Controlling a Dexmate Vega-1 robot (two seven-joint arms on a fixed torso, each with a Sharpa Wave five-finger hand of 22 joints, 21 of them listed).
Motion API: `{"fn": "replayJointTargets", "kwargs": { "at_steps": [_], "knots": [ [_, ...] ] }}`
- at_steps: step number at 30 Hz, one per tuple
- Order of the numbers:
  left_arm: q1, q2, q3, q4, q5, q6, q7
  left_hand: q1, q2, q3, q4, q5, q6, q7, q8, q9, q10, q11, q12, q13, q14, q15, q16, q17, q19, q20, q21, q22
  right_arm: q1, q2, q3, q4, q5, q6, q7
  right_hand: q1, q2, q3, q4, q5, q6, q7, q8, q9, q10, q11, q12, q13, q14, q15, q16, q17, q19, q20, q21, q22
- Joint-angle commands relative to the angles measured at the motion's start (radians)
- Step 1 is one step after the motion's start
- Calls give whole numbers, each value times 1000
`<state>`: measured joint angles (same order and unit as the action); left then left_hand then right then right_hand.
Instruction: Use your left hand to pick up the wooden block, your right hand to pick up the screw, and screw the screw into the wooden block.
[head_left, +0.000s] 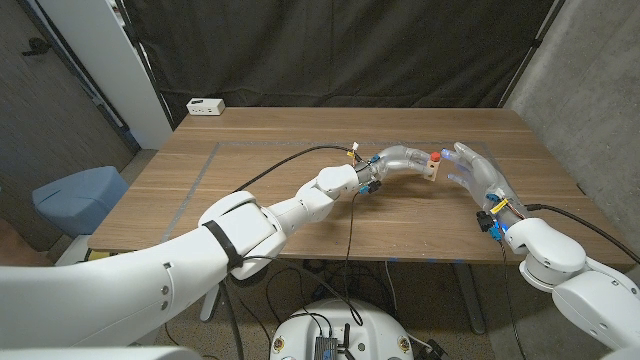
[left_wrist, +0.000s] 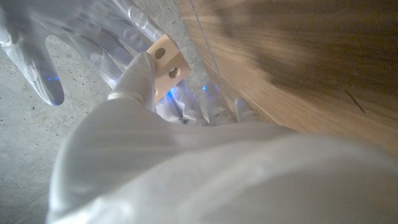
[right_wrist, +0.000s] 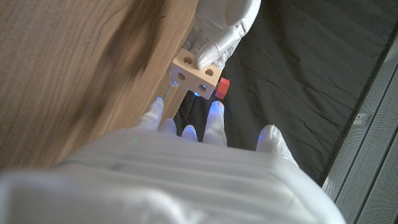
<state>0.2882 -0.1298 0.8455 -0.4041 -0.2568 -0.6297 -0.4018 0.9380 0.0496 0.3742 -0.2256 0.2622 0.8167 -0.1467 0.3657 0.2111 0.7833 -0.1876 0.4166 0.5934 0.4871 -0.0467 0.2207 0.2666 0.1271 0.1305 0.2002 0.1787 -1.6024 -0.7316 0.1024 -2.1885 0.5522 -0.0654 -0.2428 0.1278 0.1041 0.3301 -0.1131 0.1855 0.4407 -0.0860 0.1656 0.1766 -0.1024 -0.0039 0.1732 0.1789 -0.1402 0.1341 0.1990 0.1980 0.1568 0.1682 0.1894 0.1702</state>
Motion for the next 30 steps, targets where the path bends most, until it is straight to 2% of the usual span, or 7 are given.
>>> {"fn": "replayJointTargets", "kwargs": {
  "at_steps": [1,14,20,30],
  "knots": [
    [6,1,-1,-9,6,-8,1,-74,85,68,72,6,72,27,7,6,7,-1,32,4,8,-57,4,5,3,5,6,4,9,-14,2,10,14,2,22,-6,-5,0,3,2,-11,-1,0,2,-15,3,0,3,-15,-1,-4,5,-10,3,-5,1],
    [-1,-9,0,4,7,10,7,-75,84,68,72,6,72,26,7,6,7,2,32,5,8,-58,3,5,3,5,6,4,18,-25,3,17,21,3,35,-9,-3,-1,5,2,-3,-4,12,2,-21,3,5,3,-21,0,-3,6,-17,9,-5,1],
    [-5,-12,1,9,6,19,9,-76,86,69,73,6,72,27,7,6,6,1,32,4,8,-57,3,5,3,6,6,4,20,-28,1,17,25,1,38,-8,0,0,5,3,29,-3,25,1,-15,-8,11,3,-20,0,-1,6,-19,9,-4,1],
    [-6,-11,0,12,2,24,5,-74,85,69,71,6,74,25,8,6,9,0,33,4,9,-58,4,5,3,6,6,4,22,-32,-4,11,24,-9,30,-8,1,0,6,3,52,4,31,1,-2,-21,17,2,-18,-3,2,6,-19,10,-3,1]
  ]
}}
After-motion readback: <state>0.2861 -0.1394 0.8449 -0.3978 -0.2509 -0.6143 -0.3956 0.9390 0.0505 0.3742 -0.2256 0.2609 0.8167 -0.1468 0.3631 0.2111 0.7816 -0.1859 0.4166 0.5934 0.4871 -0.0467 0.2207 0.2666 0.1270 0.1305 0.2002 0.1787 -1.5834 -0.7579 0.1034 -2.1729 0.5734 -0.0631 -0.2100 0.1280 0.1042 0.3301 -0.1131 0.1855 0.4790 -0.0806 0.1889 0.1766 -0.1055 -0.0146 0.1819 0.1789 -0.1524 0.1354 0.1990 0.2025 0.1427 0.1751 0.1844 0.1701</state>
